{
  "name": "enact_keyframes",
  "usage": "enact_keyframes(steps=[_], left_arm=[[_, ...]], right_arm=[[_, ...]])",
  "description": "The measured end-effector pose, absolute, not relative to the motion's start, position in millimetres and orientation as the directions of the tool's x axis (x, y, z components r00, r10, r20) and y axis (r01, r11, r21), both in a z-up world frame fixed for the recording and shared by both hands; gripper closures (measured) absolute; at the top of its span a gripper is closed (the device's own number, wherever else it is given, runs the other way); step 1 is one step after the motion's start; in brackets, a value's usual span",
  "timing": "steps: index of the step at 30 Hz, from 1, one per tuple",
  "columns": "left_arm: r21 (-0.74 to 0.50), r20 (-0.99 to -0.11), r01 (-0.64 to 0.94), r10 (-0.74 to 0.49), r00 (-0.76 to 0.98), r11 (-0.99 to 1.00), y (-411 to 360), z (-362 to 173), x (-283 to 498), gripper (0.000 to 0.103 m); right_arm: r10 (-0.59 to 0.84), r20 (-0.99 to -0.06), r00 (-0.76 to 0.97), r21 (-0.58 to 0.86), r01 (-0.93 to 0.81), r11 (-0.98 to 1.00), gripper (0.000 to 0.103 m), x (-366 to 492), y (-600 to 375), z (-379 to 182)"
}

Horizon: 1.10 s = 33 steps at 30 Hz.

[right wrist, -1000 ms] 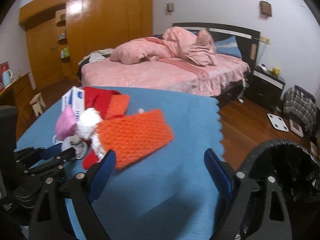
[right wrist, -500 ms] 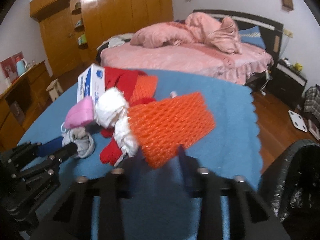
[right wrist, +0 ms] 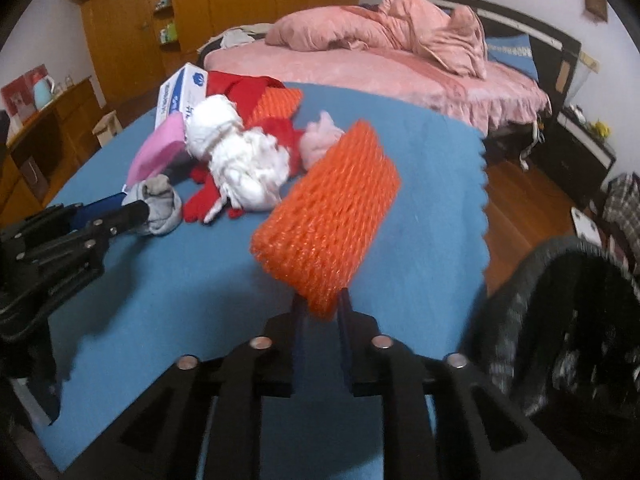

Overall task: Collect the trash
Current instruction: 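Grasp and lift the orange mesh net with the right tool while the left holds the sock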

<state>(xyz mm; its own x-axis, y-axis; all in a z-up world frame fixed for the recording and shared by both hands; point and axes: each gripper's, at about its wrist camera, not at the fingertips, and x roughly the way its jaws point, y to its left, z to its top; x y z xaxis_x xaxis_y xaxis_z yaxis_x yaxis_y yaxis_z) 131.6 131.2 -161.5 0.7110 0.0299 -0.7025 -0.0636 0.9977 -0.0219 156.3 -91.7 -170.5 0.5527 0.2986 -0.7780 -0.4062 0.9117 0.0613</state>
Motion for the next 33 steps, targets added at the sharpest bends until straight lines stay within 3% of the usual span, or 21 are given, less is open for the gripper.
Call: enact_keyframes(steps=[4,8,14,17,20,22,24,29,31,33], left_arm=[[-0.023,-0.701,-0.061,0.028,0.712,0.998,129,-161,128,0.077],[-0.025,-0.701,-0.059,0.024,0.713,0.998,128,-162,127,0.077],[-0.030,-0.697,-0.049,0.014,0.717,0.998,130,-161,123,0.077],[-0.035,-0.695,-0.042,0.006,0.719,0.999,130,-160,122,0.077],[-0.036,-0.693,-0.027,-0.005,0.721,0.999,130,-158,124,0.077],[-0.039,-0.688,-0.017,-0.015,0.726,0.999,128,-157,123,0.077],[-0.040,-0.682,-0.005,-0.024,0.731,0.999,125,-156,122,0.077],[-0.025,-0.684,0.017,-0.030,0.729,1.000,116,-157,123,0.077],[-0.033,-0.680,0.016,-0.034,0.732,0.999,115,-153,123,0.077],[-0.043,-0.675,0.015,-0.040,0.736,0.999,114,-149,121,0.077]], right_arm=[[0.344,-0.740,0.579,0.121,-0.388,0.914,0.036,149,-100,-159],[0.369,-0.715,0.594,0.181,-0.353,0.918,0.027,161,-99,-152],[0.316,-0.747,0.586,0.167,-0.295,0.941,0.027,191,-84,-167],[0.295,-0.775,0.559,0.153,-0.287,0.946,0.034,199,-77,-180],[0.301,-0.778,0.552,0.152,-0.299,0.942,0.047,198,-75,-190],[0.316,-0.766,0.559,0.147,-0.327,0.934,0.064,194,-71,-190],[0.318,-0.757,0.570,0.138,-0.337,0.931,0.071,190,-68,-190],[0.339,-0.744,0.576,0.159,-0.340,0.927,0.079,188,-72,-189],[0.363,-0.728,0.581,0.186,-0.342,0.921,0.093,187,-76,-182],[0.373,-0.717,0.589,0.199,-0.340,0.919,0.093,184,-81,-174]])
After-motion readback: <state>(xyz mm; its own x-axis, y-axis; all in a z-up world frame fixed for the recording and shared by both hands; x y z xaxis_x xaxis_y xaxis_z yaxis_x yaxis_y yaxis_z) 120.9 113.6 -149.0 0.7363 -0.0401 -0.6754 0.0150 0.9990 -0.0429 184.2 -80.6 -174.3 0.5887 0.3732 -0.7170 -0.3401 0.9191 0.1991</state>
